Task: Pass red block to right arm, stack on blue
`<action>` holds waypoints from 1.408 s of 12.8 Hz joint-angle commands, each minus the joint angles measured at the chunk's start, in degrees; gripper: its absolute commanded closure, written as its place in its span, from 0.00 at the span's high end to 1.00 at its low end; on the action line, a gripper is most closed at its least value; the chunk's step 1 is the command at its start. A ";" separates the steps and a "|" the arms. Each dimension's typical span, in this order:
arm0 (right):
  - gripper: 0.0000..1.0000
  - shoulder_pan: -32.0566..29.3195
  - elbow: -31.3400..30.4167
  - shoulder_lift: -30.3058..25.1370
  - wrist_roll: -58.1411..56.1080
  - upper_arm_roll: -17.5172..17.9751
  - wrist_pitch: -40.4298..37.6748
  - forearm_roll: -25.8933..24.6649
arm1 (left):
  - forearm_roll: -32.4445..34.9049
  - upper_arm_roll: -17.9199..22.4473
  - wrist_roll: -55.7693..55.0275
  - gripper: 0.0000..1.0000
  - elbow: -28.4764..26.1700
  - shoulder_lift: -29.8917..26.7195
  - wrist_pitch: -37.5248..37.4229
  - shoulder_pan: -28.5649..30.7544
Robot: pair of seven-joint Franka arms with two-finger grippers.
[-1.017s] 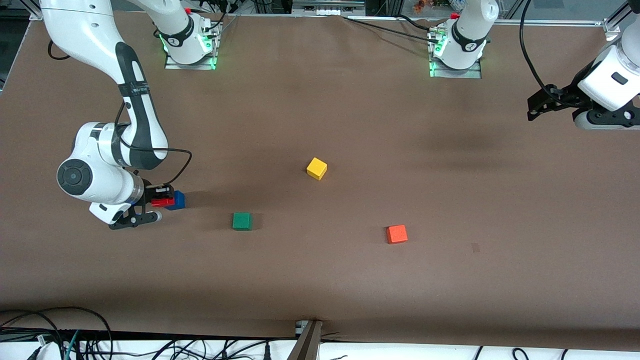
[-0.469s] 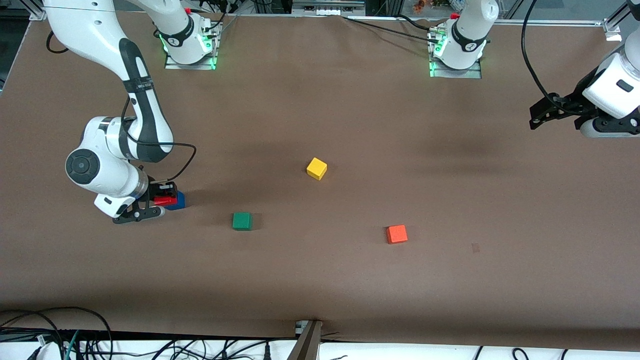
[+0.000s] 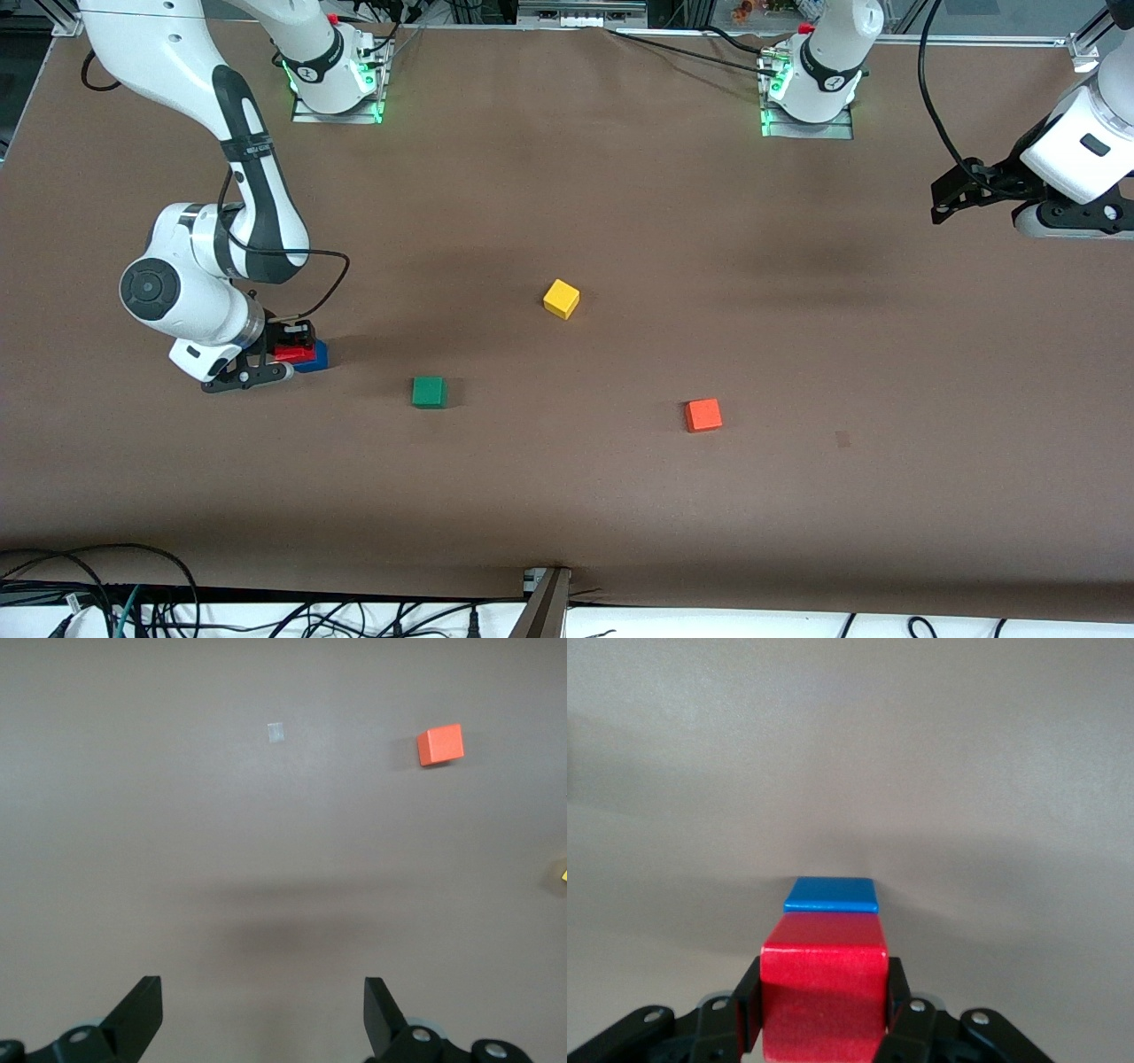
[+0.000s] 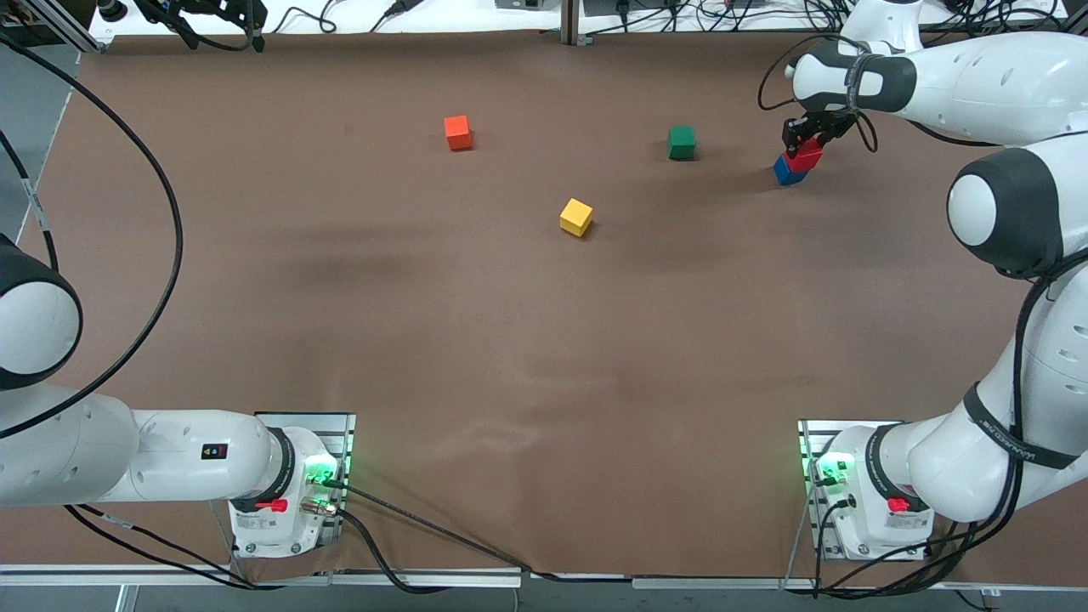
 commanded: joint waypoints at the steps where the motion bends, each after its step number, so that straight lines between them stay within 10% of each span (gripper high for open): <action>1: 0.19 0.35 -2.78 -2.41 1.10 0.14 1.19 -1.12 | -0.35 0.27 1.68 1.00 1.64 0.40 -1.62 0.35; 3: 0.21 0.35 -2.96 -2.41 1.01 0.14 1.28 -1.12 | -0.44 0.09 1.68 1.00 1.64 0.48 -1.54 0.26; 5: 1.00 0.26 -2.70 -2.41 0.92 0.05 0.93 -1.12 | -0.70 0.09 1.68 1.00 1.73 0.57 -1.45 0.35; 18: 1.00 0.18 18.20 -2.85 0.48 -2.49 -27.61 -1.04 | -0.53 0.00 1.68 1.00 1.73 0.57 -1.45 0.35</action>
